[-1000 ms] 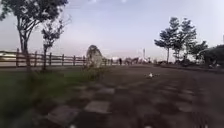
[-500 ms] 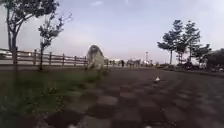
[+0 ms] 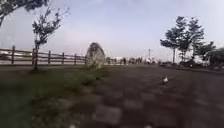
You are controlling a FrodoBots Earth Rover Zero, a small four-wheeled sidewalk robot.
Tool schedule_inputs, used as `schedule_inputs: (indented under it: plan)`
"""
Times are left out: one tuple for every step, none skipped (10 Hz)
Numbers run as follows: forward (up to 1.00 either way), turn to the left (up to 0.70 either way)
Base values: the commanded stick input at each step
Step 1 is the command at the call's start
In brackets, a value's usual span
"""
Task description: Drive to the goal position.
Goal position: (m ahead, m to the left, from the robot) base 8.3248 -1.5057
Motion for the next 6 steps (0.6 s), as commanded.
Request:
schedule_inputs:
  plan:
    - [1.00,0.04]
    - [1.00,0.04]
    - [1.00,0.04]
    - [1.00,-0.36]
    - [1.00,-0.36]
    - [1.00,-0.36]
